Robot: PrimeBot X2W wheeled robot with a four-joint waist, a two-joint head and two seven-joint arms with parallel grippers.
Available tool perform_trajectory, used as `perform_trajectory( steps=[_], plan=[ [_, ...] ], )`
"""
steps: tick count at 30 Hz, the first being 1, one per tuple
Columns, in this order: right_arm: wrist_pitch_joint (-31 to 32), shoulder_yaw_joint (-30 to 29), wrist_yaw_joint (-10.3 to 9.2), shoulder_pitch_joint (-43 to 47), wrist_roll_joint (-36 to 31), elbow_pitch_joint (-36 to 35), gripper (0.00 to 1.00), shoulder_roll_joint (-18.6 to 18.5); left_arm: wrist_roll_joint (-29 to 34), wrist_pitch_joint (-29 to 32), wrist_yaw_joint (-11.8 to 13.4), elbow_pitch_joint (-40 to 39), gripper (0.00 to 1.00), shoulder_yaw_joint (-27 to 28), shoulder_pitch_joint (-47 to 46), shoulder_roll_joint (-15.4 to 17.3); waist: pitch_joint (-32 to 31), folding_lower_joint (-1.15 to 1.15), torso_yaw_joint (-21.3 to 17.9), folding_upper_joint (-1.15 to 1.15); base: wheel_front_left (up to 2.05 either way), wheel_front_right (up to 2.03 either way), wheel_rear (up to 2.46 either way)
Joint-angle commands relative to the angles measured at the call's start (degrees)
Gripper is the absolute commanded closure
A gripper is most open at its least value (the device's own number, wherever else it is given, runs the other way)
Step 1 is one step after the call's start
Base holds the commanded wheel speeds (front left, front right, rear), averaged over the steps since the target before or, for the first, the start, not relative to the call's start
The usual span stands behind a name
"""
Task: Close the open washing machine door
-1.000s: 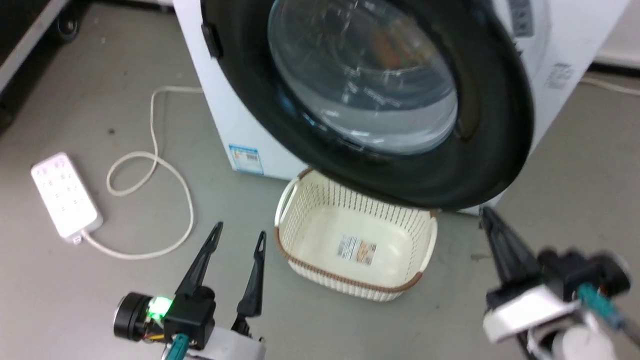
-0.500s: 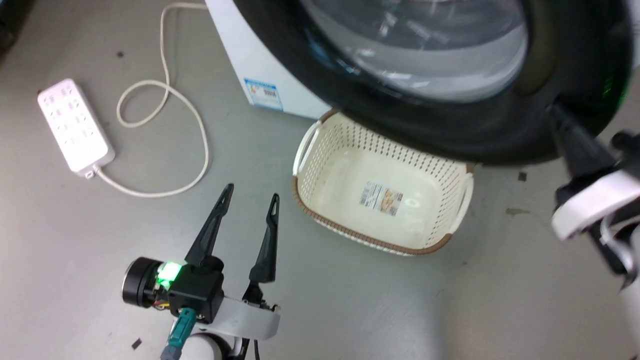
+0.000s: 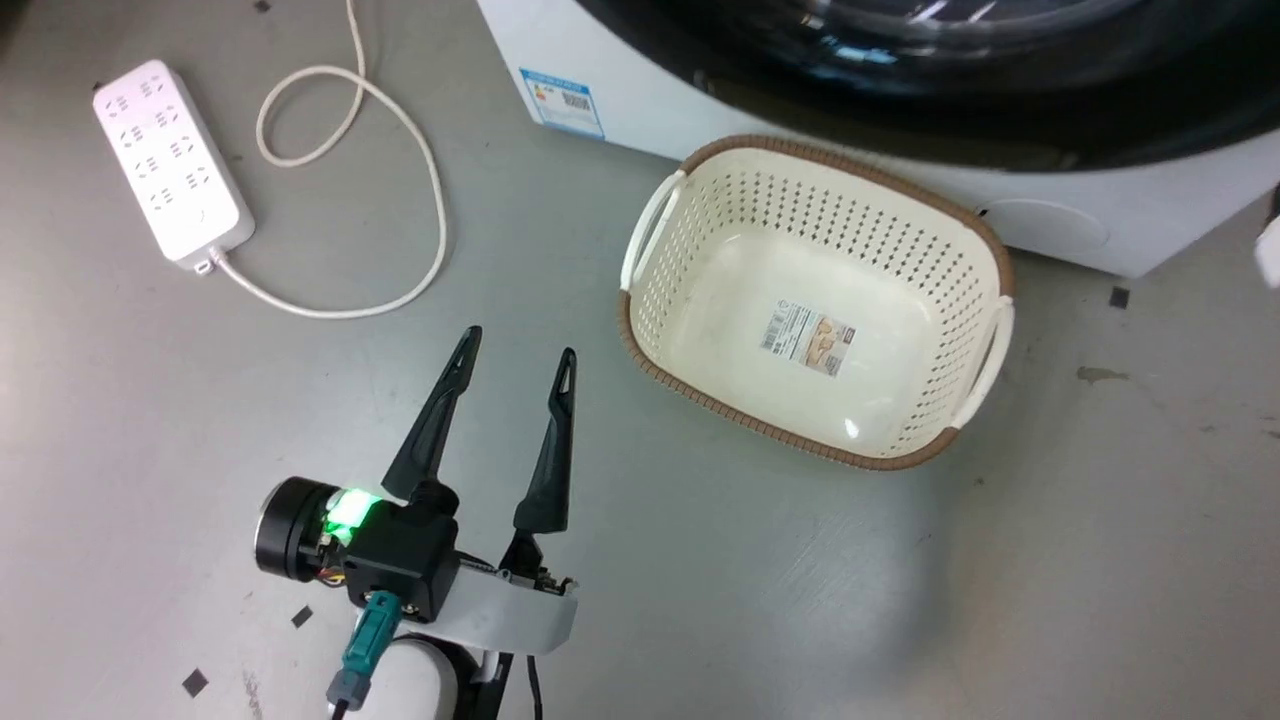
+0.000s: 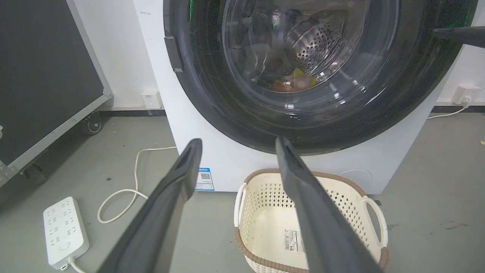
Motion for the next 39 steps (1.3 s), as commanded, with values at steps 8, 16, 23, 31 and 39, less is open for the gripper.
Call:
perform_trajectory(
  steps=[8,16,23,31,39],
  plan=[
    [-0.9,-2.6,-0.09,-6.8,-0.9,6.8,1.0,-0.6,0.4,-0.2,-0.1,-0.4,0.0,1.0,-0.7,-1.0,1.1,-0.01,0.5,0.0,0.0,0.0,0.0],
    [-2.1,-1.9,-0.09,-9.3,-1.6,10.0,1.0,-1.1,0.8,-0.2,-0.3,-0.6,0.0,1.8,-0.9,-1.4,0.9,-0.01,0.0,0.0,0.0,0.0,0.0],
    [-5.9,-0.2,-0.09,-4.5,-0.7,12.3,1.0,1.2,-0.4,-0.2,-0.2,0.6,0.0,3.4,0.4,-1.8,-4.7,-0.01,-1.6,0.0,0.0,0.0,0.0],
    [-9.3,0.5,-0.09,7.7,-0.3,7.9,0.0,6.0,-1.0,-0.2,-0.1,4.6,0.0,6.6,3.2,-1.8,-14.7,-0.01,-5.3,0.0,0.0,0.0,0.0],
    [-9.8,-3.0,-0.09,23.0,-1.9,-4.7,0.0,11.8,-2.0,-0.2,-1.9,7.3,0.0,8.4,6.1,-1.0,-21.7,-0.01,-9.2,0.0,0.0,0.0,0.0]
  ],
)
